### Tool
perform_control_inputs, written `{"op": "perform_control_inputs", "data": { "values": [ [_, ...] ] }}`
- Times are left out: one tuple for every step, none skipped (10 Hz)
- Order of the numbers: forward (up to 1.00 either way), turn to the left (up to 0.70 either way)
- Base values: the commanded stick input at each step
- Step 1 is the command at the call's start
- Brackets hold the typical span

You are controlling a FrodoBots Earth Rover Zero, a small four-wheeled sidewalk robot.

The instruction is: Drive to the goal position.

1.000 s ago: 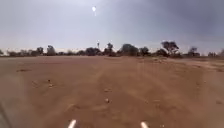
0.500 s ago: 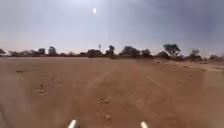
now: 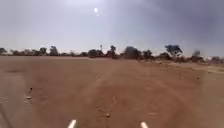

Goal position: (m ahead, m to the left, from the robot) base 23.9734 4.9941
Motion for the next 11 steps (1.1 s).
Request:
{"op": "perform_control_inputs", "data": {
  "values": [
    [0.7, 0.0],
    [0.7, 0.0],
    [0.7, 0.0],
    [0.7, 0.0],
    [0.7, 0.0],
    [0.7, 0.0],
    [0.7, 0.0],
    [0.7, 0.0],
    [0.7, 0.0],
    [0.7, 0.0],
    [0.7, 0.0]
  ]
}}
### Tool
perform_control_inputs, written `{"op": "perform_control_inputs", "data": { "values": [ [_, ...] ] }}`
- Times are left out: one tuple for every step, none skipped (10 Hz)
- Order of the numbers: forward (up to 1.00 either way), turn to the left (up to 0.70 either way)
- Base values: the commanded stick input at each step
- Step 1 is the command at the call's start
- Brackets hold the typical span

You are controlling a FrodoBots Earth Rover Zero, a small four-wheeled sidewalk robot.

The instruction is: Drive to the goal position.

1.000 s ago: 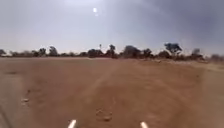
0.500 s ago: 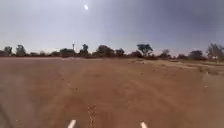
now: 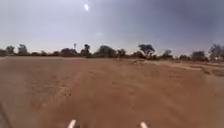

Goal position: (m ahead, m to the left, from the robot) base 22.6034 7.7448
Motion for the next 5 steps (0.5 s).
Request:
{"op": "perform_control_inputs", "data": {
  "values": [
    [0.7, 0.0],
    [0.7, 0.0],
    [0.7, 0.0],
    [0.7, 0.0],
    [0.7, 0.0]
  ]
}}
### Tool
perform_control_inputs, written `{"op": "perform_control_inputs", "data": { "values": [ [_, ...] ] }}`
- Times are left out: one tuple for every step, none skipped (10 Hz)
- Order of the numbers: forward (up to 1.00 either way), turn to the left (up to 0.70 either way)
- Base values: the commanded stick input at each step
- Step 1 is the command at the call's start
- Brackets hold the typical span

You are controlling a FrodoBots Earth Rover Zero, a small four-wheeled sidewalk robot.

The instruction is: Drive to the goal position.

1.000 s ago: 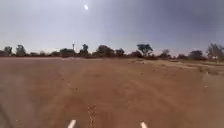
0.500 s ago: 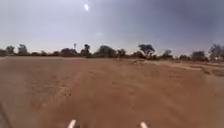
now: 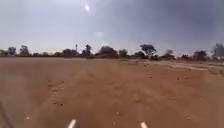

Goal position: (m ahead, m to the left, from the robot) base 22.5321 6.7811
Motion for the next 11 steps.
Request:
{"op": "perform_control_inputs", "data": {
  "values": [
    [0.7, 0.0],
    [0.7, 0.0],
    [0.7, 0.0],
    [0.7, 0.0],
    [0.7, 0.0],
    [0.7, 0.0],
    [0.7, 0.0],
    [0.7, 0.0],
    [0.7, 0.0],
    [0.7, 0.0],
    [0.7, 0.0]
  ]
}}
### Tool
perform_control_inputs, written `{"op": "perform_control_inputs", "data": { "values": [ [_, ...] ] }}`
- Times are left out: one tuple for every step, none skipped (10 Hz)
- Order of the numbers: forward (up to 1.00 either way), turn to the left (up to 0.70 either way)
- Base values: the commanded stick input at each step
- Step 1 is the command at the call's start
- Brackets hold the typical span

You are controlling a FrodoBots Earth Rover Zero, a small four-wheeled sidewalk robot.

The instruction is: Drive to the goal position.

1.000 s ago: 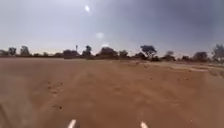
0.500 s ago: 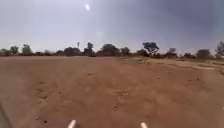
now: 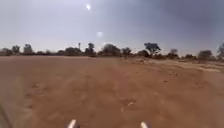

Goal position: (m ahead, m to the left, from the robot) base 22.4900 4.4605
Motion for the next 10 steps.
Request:
{"op": "perform_control_inputs", "data": {
  "values": [
    [0.7, 0.0],
    [0.7, 0.0],
    [0.7, 0.0],
    [0.7, 0.0],
    [0.7, 0.0],
    [0.7, 0.0],
    [0.7, 0.0],
    [0.7, 0.0],
    [0.7, 0.0],
    [0.7, 0.0]
  ]
}}
